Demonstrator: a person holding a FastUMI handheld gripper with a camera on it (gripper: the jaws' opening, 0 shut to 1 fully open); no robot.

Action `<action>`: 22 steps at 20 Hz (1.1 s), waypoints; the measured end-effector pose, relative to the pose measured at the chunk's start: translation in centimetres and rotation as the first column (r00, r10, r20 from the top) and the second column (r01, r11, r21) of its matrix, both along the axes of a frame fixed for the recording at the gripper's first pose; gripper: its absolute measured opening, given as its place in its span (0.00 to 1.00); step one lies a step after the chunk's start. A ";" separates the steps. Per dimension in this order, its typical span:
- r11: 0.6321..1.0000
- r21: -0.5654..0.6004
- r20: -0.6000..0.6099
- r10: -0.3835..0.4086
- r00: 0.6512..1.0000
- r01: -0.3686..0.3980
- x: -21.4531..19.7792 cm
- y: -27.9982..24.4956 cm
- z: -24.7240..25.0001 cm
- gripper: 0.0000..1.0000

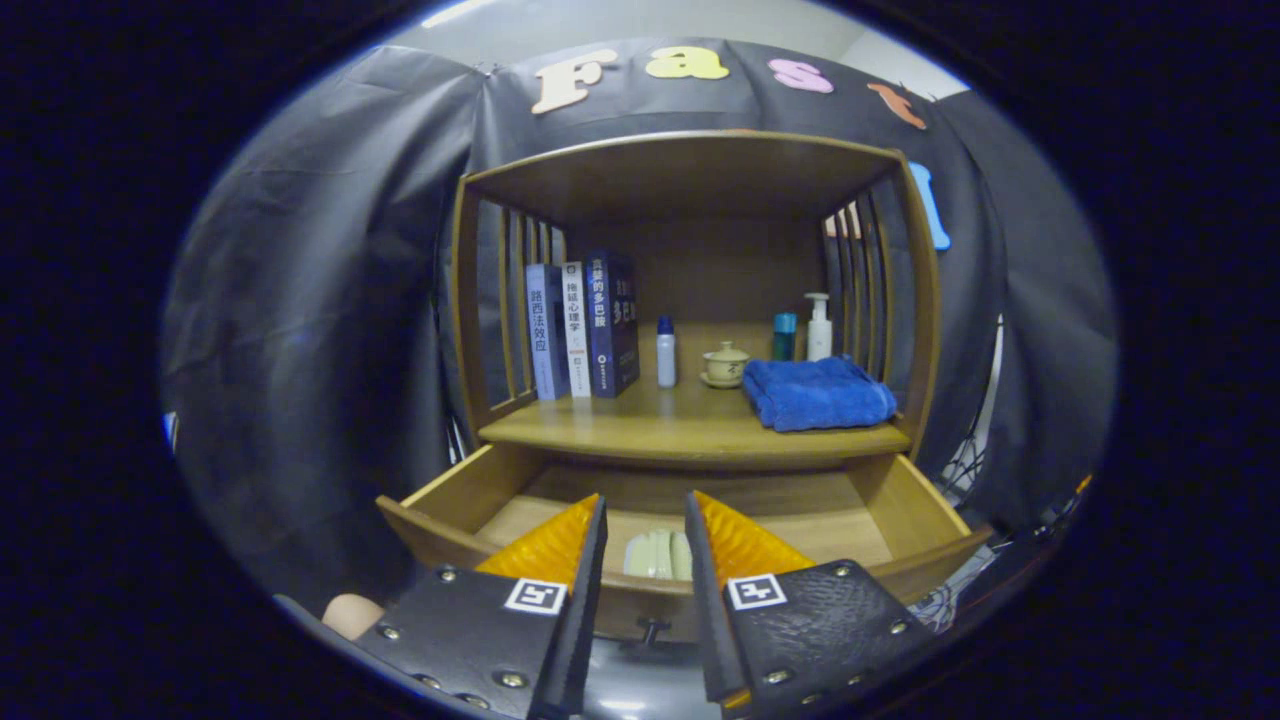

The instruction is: Pull open the drawer, take out the items inside it, and place them on the countertop above the cabinet.

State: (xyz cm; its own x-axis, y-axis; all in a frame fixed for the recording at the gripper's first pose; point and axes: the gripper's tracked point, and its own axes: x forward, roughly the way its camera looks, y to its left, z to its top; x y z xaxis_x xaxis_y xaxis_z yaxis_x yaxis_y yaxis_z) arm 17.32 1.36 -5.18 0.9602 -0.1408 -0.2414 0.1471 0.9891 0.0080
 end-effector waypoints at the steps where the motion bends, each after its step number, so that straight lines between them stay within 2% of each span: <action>1: 1.000 0.012 -0.039 0.005 0.999 -0.005 0.7 -0.2 -0.7 0.44; 4: 1.000 0.016 -0.143 0.015 0.990 -0.013 4.4 -1.1 -3.1 0.44; 7: 1.000 0.027 -0.262 0.001 0.965 0.006 6.7 -1.8 -6.9 0.45; 10: 0.998 0.054 -0.381 -0.012 0.925 0.035 7.7 -2.3 -10.7 0.45; 13: 0.996 0.074 -0.437 -0.008 0.900 0.044 8.4 -2.3 -12.1 0.45; 17: 0.995 0.077 -0.508 -0.010 0.861 0.057 8.8 -2.8 -14.1 0.25; 18: 0.994 0.084 -0.491 -0.015 0.871 0.064 9.3 -2.9 -13.9 0.20; 19: 0.996 0.071 -0.498 -0.012 0.867 0.054 9.0 -3.0 -14.1 0.15; 22: 0.998 0.037 -0.446 -0.025 0.895 0.046 8.7 -3.2 -12.4 0.15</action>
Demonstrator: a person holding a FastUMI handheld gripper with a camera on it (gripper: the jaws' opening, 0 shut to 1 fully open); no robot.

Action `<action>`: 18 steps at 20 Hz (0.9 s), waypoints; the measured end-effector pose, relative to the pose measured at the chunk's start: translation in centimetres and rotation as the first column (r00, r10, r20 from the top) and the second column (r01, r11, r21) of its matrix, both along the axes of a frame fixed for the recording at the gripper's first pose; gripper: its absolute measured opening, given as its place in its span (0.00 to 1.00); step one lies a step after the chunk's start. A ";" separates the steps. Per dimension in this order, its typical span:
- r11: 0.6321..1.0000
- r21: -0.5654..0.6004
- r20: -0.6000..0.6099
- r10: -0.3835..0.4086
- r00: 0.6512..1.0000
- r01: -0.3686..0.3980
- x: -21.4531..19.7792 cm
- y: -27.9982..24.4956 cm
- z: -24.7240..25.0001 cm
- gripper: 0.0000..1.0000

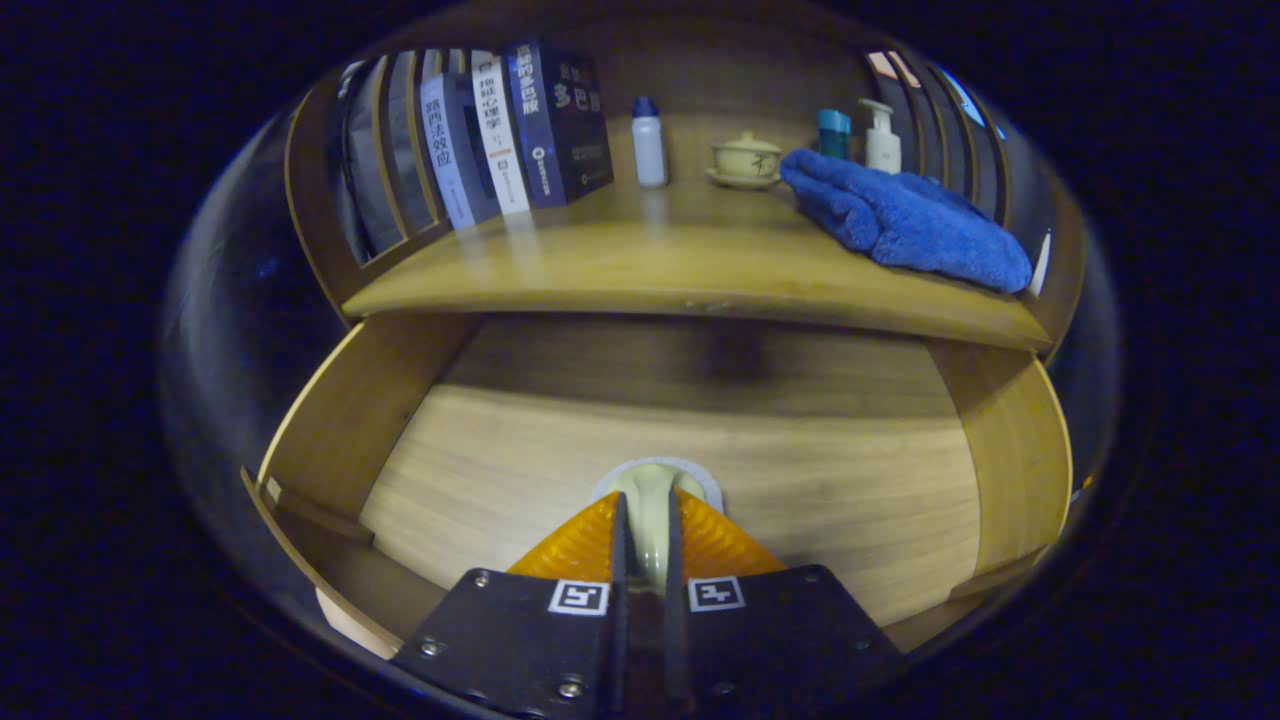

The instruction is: Pull open the drawer, take out the items inside it, and place them on the countertop above the cabinet.

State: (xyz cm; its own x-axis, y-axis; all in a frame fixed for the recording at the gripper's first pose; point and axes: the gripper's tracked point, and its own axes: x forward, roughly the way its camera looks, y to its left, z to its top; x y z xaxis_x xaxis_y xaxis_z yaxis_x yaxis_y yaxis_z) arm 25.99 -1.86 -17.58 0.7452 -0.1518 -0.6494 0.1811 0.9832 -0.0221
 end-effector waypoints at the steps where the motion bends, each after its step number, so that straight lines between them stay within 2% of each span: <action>1: 1.000 -0.007 0.025 0.004 1.000 -0.004 0.1 0.0 0.8 0.15; 7: 1.000 0.005 0.172 0.020 0.985 -0.021 -0.2 1.0 7.8 0.15; 11: 1.000 -0.020 0.279 0.028 0.960 -0.024 0.5 1.1 13.0 0.15; 15: 0.997 -0.074 0.347 0.027 0.937 -0.002 2.8 0.4 16.0 0.15; 18: 0.995 -0.095 0.360 0.015 0.933 0.021 5.2 -0.5 16.3 0.15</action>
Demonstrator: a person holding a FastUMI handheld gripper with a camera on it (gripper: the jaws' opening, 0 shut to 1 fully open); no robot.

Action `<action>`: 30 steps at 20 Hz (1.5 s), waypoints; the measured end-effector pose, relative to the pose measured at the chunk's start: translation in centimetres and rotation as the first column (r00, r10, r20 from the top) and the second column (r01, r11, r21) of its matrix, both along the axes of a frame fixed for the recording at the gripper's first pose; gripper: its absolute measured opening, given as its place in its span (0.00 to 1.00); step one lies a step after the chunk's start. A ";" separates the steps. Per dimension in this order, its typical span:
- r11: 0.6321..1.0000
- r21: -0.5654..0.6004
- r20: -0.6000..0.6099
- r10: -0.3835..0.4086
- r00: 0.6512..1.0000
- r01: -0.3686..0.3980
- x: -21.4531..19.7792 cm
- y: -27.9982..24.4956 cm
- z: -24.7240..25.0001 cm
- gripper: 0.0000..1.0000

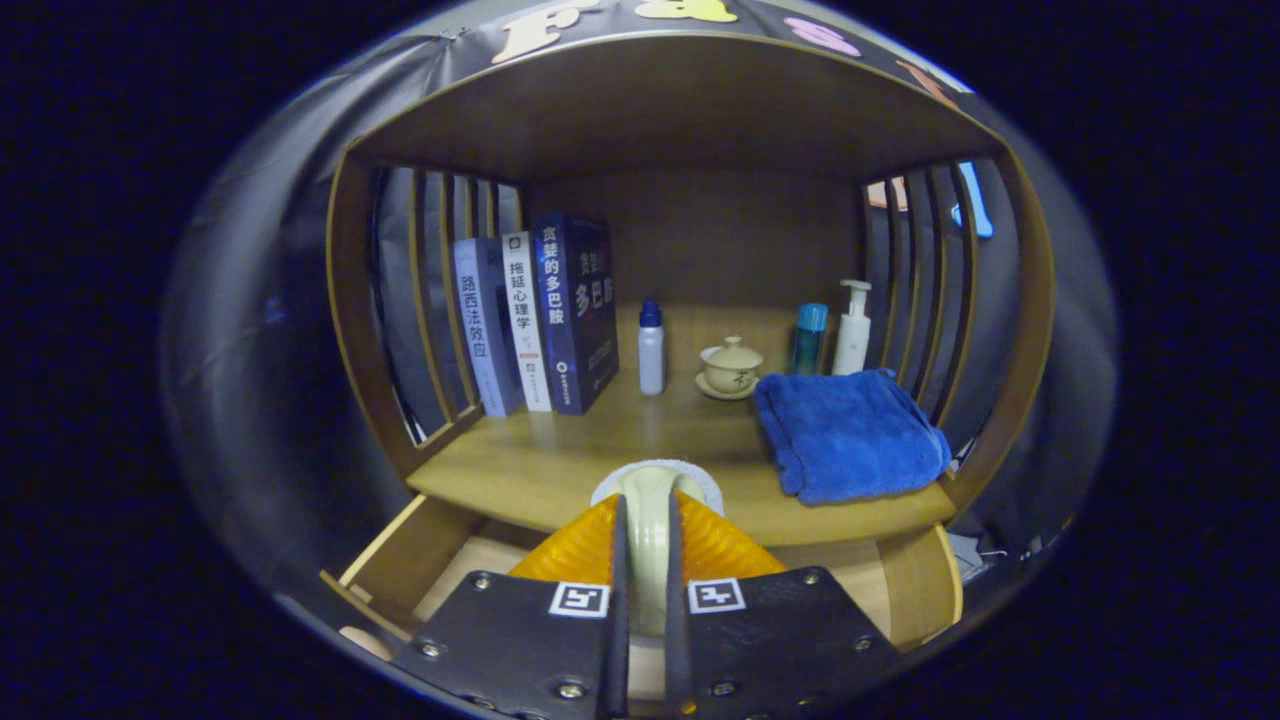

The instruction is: Pull open the drawer, take out the items inside it, and place them on the countertop above the cabinet.

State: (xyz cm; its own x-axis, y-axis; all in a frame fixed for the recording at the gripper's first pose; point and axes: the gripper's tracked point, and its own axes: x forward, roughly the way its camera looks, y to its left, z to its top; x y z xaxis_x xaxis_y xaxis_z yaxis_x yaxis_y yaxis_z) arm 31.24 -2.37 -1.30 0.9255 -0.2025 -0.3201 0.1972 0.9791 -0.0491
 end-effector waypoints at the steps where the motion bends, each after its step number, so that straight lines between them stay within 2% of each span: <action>1: 1.000 -0.012 -0.003 -0.011 1.000 0.011 0.9 -0.4 -0.2 0.15; 10: 0.996 -0.046 -0.036 -0.082 0.996 0.081 7.1 -2.2 -3.1 0.15; 19: 0.977 -0.165 0.042 -0.132 0.990 0.137 12.4 -4.2 -2.7 0.15; 23: 0.972 -0.176 0.066 -0.149 0.987 0.158 13.3 -4.8 -2.6 0.15; 26: 0.973 -0.189 0.070 -0.125 0.990 0.136 13.5 -4.5 -2.8 0.15; 28: 0.980 -0.172 0.026 -0.097 0.995 0.100 13.1 -4.0 -4.2 0.27; 30: 0.982 -0.164 0.063 -0.088 0.994 0.097 12.6 -3.8 -3.3 0.41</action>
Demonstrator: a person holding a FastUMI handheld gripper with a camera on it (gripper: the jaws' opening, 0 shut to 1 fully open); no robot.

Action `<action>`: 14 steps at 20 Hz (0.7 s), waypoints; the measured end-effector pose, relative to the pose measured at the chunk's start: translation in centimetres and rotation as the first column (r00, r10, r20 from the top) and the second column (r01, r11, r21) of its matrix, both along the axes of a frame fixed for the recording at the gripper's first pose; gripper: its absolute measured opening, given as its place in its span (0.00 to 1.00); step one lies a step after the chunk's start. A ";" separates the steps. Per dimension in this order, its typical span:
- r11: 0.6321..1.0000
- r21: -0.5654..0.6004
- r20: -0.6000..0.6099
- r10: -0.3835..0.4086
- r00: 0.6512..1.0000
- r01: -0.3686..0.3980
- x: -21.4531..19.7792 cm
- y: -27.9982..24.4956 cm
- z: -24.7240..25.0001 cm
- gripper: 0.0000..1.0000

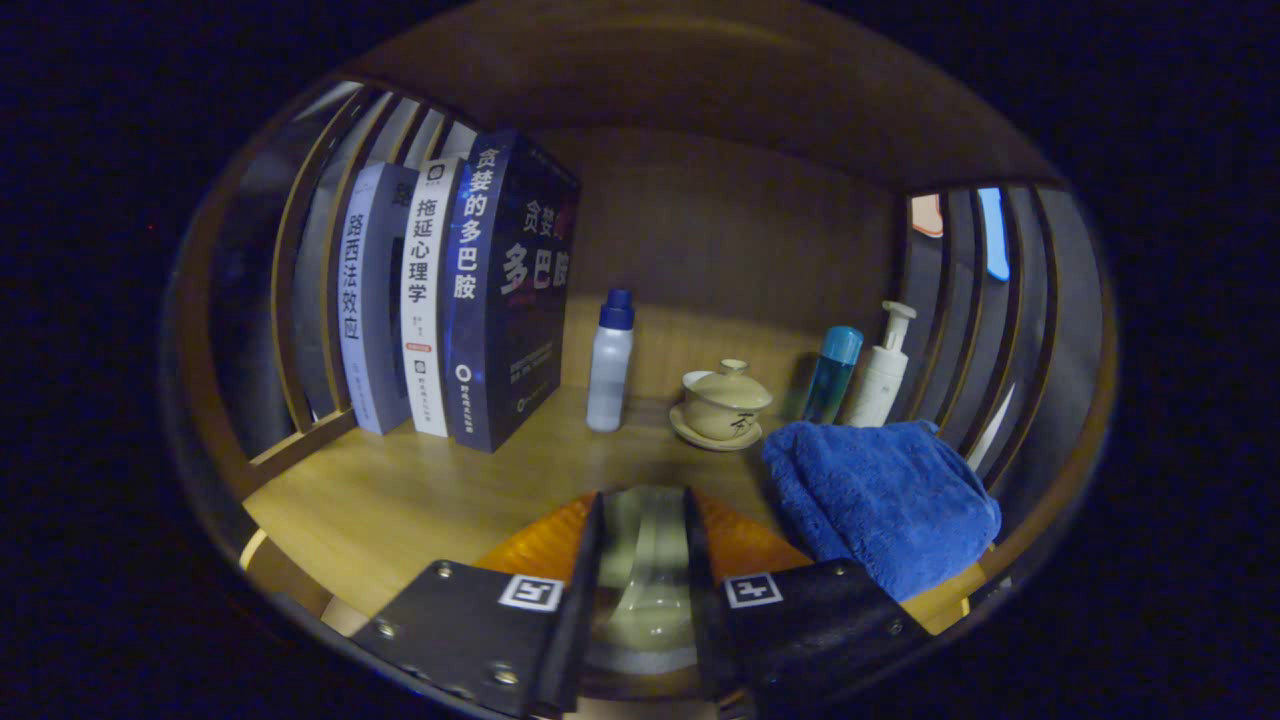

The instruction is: Pull open the drawer, take out the items inside it, and place them on the countertop above the cabinet.

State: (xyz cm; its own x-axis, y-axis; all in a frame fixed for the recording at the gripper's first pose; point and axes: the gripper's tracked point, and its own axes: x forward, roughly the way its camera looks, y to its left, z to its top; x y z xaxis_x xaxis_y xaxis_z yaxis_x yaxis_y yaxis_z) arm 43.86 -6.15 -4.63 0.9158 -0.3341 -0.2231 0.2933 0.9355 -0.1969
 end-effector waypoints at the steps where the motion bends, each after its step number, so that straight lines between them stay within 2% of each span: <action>1: 1.000 -0.013 0.034 0.000 0.999 0.001 -0.5 0.1 1.0 0.49; 5: 0.999 -0.037 0.132 0.041 0.990 -0.036 -4.7 2.2 5.5 0.50; 9: 0.997 -0.020 0.183 0.082 0.980 -0.079 -10.4 4.0 7.9 0.57; 14: 0.994 -0.004 0.211 0.107 0.972 -0.109 -18.1 5.9 7.8 0.85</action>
